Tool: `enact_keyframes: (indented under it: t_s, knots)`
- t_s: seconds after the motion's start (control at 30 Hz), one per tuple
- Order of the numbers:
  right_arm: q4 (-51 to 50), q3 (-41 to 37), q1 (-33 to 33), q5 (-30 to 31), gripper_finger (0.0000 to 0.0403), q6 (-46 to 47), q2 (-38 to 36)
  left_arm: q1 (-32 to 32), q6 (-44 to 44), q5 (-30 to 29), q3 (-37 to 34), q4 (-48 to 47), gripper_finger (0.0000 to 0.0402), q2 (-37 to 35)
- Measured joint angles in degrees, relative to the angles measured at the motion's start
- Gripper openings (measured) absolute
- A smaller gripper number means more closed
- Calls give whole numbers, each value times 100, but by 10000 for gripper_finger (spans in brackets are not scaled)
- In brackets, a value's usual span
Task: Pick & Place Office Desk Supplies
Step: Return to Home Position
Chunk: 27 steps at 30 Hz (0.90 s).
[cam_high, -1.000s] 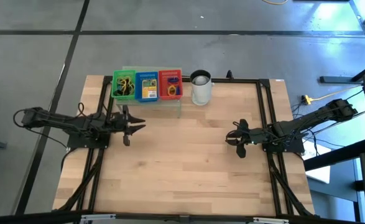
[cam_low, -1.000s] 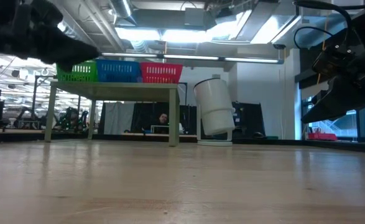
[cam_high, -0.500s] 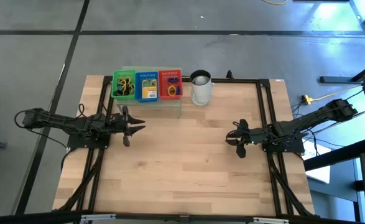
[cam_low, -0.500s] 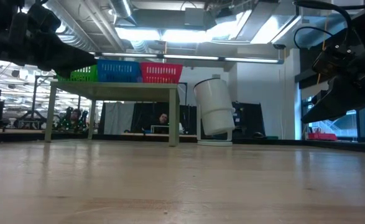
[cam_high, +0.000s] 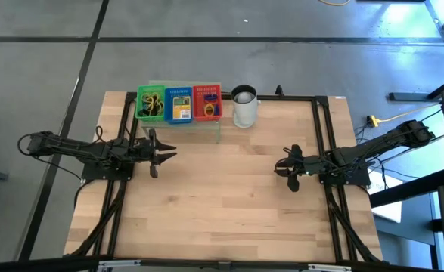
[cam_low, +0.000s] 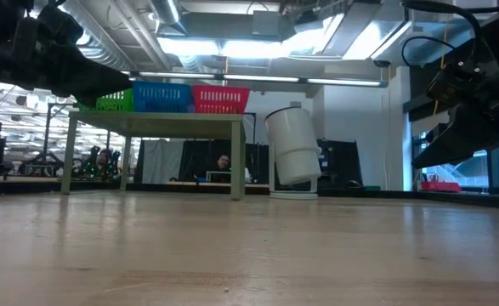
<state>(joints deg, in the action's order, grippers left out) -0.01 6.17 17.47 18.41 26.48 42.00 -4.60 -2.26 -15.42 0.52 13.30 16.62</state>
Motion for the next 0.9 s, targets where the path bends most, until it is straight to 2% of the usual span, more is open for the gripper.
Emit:
enact_keyframes:
  t_s: [0.23,0.73,0.9]
  knots:
    - [-36,0,-1,2,113,0,-87,0,0,3,2,-2,94,0]
    - [-5,-9,-1,19,113,0,-2096,0,0,4,2,-2,94,0]
    - [199,-440,0,17,113,0,-2880,0,0,4,2,-2,95,0]
